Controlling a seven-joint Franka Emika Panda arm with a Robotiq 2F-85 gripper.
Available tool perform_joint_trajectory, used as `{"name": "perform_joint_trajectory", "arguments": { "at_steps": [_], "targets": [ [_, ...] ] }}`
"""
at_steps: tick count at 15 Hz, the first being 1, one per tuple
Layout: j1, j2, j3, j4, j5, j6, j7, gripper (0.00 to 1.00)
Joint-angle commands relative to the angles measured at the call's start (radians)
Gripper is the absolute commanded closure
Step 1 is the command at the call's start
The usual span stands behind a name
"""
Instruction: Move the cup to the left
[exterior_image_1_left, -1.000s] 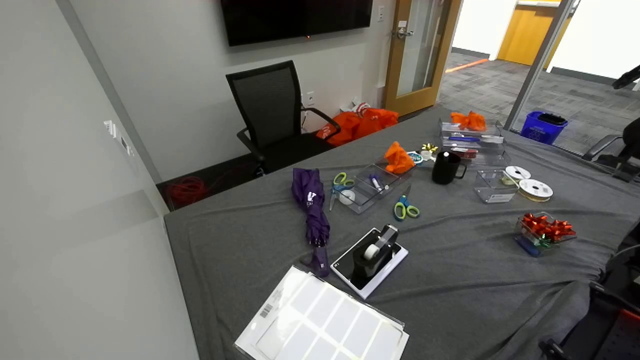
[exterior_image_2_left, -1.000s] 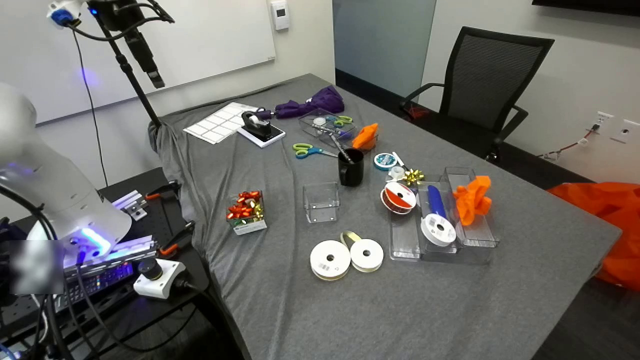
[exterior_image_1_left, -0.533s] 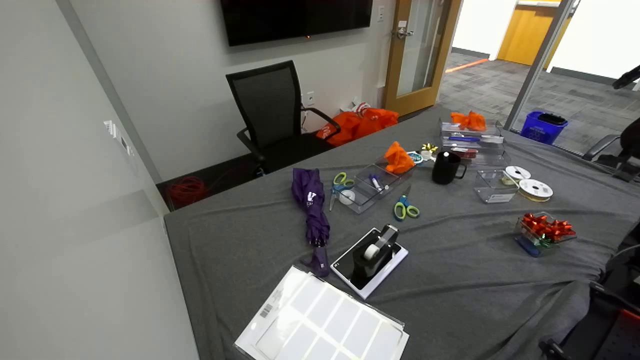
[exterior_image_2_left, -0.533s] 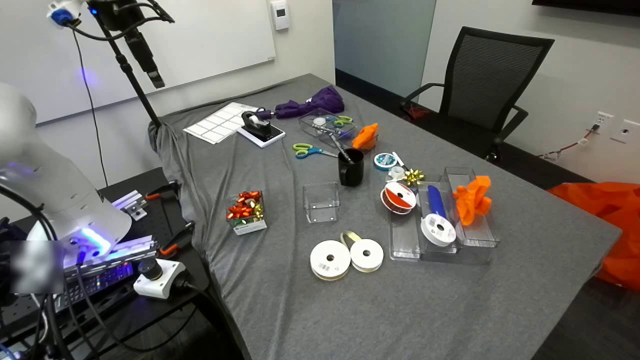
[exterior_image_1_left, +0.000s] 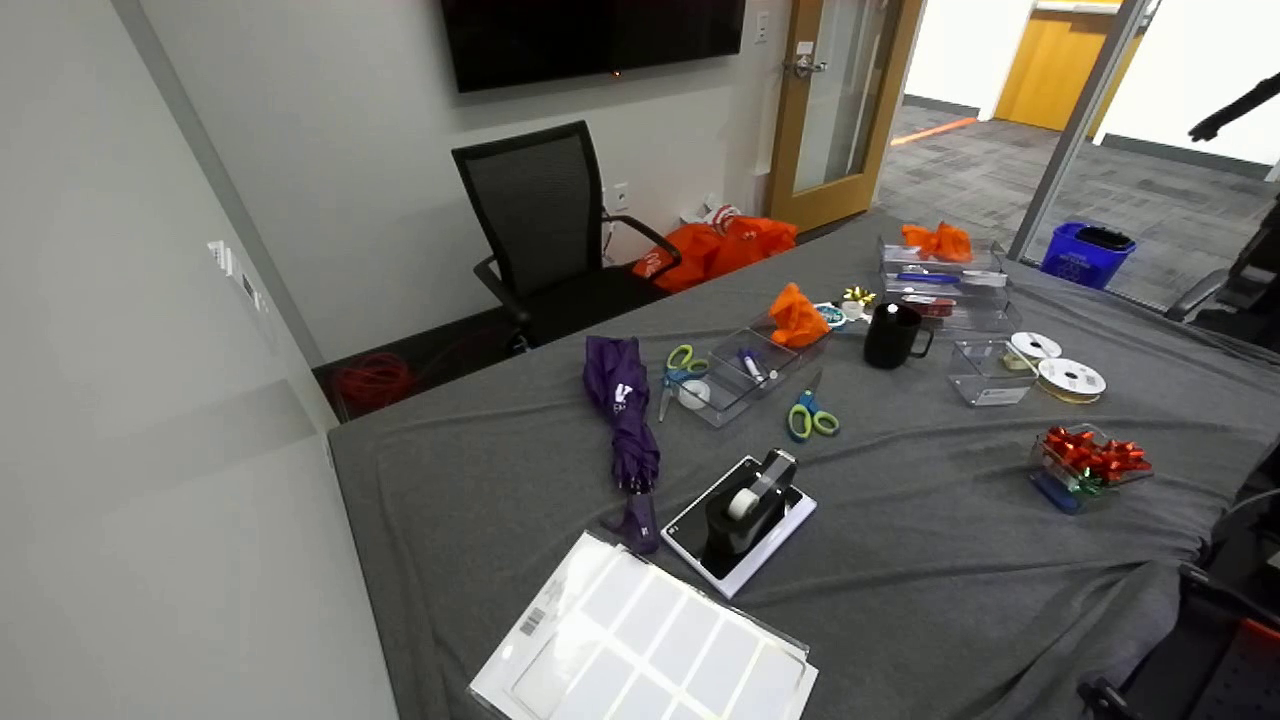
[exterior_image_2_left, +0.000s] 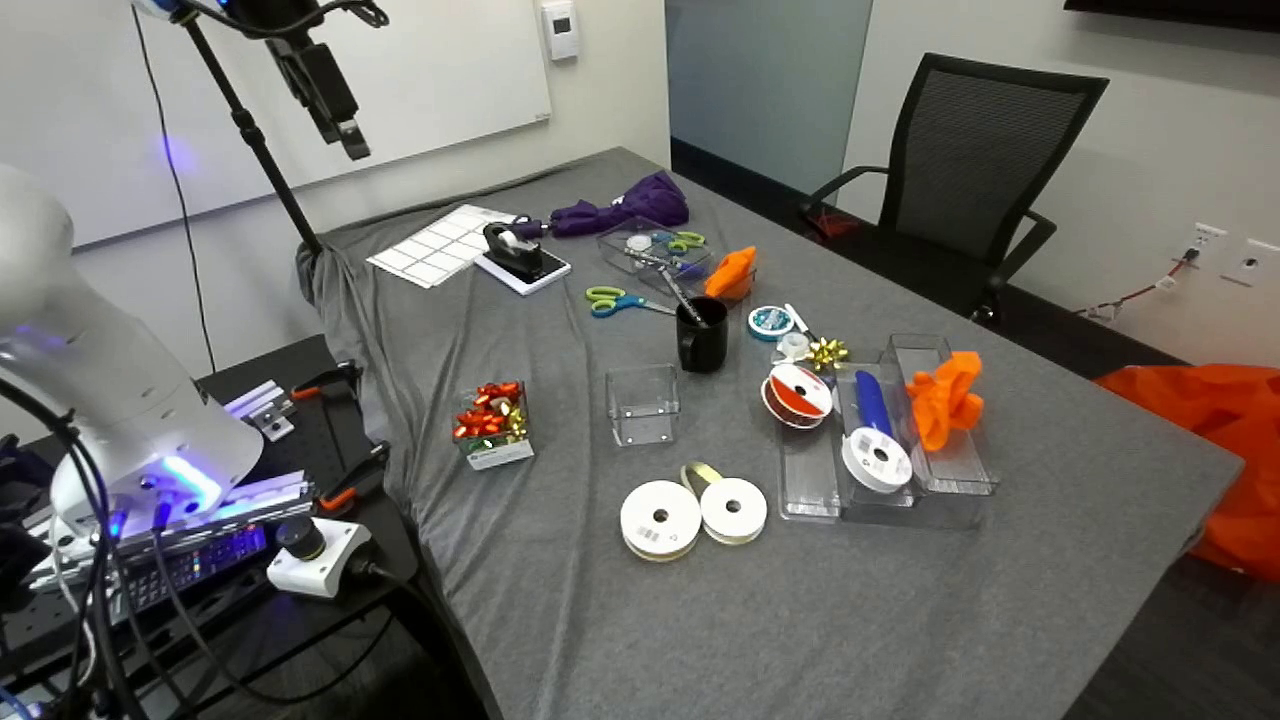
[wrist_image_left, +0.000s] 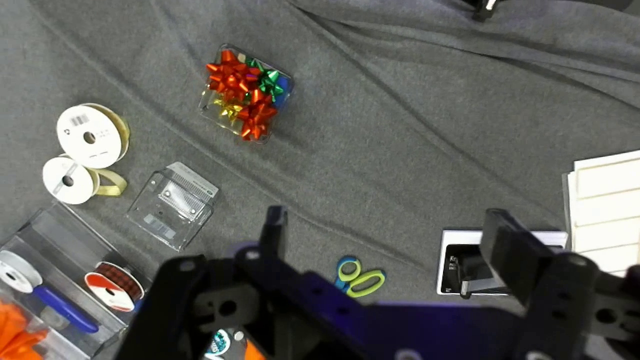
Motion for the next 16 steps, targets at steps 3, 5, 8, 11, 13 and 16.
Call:
{"name": "perform_joint_trajectory", "arguments": {
  "at_steps": [3,5,8,11,13,16],
  "targets": [
    [0.023,0.247,-0.128,0.17,-0.002,0.041,-0.263,0.0],
    [0.031,0.324,-0.158,0.225,0.018,0.082,-0.346,0.0],
    [0.037,0.432,-0.187,0.31,0.041,0.157,-0.471,0.0],
    [0.022,0.518,-0.189,0.38,0.07,0.209,-0.559,0.0],
    [-0.004,0.478,-0.158,0.342,0.058,0.2,-0.525,0.0],
    [-0.01,0.528,-0.154,0.381,0.057,0.213,-0.554,0.0]
  ]
}}
